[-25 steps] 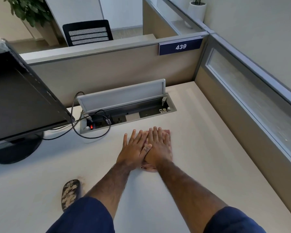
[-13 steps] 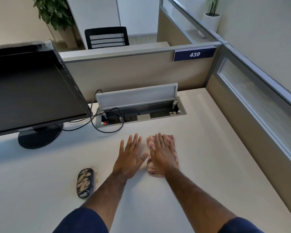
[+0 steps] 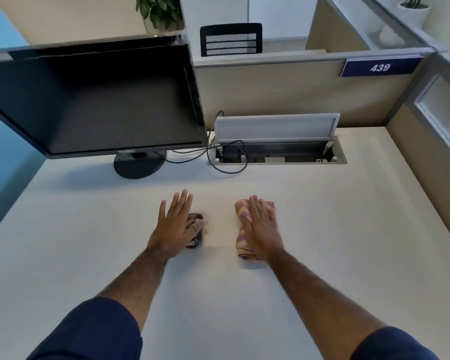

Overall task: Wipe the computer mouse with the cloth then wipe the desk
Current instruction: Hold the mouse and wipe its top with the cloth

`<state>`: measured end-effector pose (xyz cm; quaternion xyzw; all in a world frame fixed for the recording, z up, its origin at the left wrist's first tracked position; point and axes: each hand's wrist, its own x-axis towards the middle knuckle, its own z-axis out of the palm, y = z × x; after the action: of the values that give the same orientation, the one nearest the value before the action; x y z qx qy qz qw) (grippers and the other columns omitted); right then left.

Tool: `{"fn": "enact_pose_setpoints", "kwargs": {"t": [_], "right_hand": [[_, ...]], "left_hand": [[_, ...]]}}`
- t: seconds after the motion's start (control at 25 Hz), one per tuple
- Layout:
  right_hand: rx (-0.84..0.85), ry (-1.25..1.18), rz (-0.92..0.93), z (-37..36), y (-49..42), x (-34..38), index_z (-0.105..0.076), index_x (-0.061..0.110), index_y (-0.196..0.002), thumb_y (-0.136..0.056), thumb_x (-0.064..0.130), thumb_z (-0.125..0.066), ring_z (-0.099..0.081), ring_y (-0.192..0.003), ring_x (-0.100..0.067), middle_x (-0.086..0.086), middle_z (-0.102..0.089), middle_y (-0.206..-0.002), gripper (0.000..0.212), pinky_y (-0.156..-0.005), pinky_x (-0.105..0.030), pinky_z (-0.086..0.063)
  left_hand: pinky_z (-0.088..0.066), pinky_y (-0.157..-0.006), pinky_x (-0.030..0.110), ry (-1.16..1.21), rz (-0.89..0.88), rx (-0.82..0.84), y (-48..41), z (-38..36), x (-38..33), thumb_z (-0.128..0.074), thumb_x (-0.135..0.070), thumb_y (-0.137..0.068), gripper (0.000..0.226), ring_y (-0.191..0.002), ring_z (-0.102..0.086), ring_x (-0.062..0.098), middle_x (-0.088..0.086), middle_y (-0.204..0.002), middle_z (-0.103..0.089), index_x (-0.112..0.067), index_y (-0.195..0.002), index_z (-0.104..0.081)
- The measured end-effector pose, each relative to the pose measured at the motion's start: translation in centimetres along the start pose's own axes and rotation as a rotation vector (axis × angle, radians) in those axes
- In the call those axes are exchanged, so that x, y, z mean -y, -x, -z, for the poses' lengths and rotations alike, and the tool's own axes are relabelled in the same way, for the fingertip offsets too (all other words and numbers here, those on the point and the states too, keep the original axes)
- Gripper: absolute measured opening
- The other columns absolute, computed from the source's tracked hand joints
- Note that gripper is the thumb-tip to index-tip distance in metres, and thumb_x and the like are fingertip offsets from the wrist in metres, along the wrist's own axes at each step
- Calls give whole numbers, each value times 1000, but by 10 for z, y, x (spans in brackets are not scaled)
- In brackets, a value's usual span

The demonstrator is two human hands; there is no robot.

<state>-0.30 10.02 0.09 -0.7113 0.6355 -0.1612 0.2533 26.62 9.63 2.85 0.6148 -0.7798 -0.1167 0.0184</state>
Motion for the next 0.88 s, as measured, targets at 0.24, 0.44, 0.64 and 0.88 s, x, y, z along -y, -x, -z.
{"fn": "enact_pose_setpoints", "kwargs": {"t": [0.24, 0.44, 0.64, 0.88], "right_hand": [[39, -81, 82, -32, 0, 43, -8, 24, -162, -106, 48, -16, 6, -154, -9, 4, -5, -170, 61, -126, -36, 2], [58, -43, 98, -53, -2, 63, -2, 34, -161, -106, 50, -15, 16, -147, 3, 10, 0, -170, 59, -125, -35, 3], [77, 3, 66, -60, -11, 75, -2, 32, -161, -107, 47, -17, 12, -148, 0, 5, -2, -170, 58, -123, -33, 6], [101, 29, 47, -60, -29, 89, -6, 28, -162, -108, 43, -22, 4, -155, -13, 0, -4, -171, 58, -124, -38, 3]], "left_hand": [[14, -124, 44, 59, 12, 58, 23, -19, 36, 0, -92, -80, 110, -156, 18, 15, -2, -171, 13, -21, -164, 1], [14, -125, 46, 115, -37, 91, 21, -32, 41, -17, -100, -74, 123, -154, 21, 11, -2, -171, 13, -19, -164, 4], [14, -125, 47, 133, -68, 105, 16, -39, 52, -25, -104, -64, 135, -155, 19, 14, 0, -171, 13, -16, -164, 2], [14, -125, 47, 145, -94, 126, 5, -42, 61, -50, -89, -76, 123, -157, 15, 17, 1, -172, 8, -17, -164, -3]]}}
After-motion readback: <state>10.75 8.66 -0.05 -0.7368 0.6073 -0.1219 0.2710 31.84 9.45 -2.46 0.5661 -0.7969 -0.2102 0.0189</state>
